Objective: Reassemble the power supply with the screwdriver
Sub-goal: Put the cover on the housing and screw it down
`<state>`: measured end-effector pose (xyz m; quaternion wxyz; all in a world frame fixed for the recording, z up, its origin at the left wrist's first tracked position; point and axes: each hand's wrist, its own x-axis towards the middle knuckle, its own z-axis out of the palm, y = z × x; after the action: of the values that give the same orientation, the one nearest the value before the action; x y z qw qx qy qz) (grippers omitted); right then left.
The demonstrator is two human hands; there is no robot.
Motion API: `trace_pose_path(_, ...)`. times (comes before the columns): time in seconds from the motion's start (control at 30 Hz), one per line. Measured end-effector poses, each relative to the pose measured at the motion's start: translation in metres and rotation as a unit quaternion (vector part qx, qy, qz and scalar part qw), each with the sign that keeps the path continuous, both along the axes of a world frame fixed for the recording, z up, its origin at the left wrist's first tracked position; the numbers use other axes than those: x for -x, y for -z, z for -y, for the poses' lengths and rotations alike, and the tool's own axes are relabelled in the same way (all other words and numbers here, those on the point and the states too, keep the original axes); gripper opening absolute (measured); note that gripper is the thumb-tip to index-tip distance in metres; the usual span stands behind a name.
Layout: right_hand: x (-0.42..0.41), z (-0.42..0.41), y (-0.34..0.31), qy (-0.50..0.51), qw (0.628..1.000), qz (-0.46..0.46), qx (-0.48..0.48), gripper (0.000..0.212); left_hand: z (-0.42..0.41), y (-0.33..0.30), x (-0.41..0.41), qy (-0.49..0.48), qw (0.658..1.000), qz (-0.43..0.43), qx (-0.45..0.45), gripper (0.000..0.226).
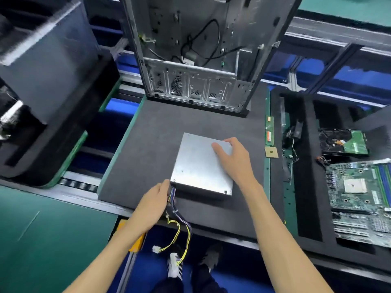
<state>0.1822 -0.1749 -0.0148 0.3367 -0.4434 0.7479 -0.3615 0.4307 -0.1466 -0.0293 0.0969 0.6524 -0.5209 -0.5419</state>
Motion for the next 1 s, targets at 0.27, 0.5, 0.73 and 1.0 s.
trace_pose_path(0.27, 0.002, -0.002, -0.003, 0.025, 0.999, -0.027, -0.014, 0.035, 0.015, -0.033, 0.023, -0.222, 0.949, -0.203, -0.096, 0.024)
trace_pose_path(0.5, 0.023, -0.005, -0.012, 0.038, 0.994, -0.089, -0.047, 0.059, 0.085, -0.042, 0.033, -0.168, 0.959, -0.227, 0.023, 0.025)
trace_pose_path(0.73, 0.032, 0.001, -0.014, 0.027, 0.992, -0.082, -0.087, 0.047, 0.129, -0.034, 0.073, -0.236, 0.935, -0.264, -0.010, 0.025)
trace_pose_path(1.0, 0.008, 0.008, 0.004, 0.120, 0.963, 0.241, -0.016, 0.054, 0.118, -0.016, 0.062, -0.062, 0.997, -0.012, 0.045, 0.031)
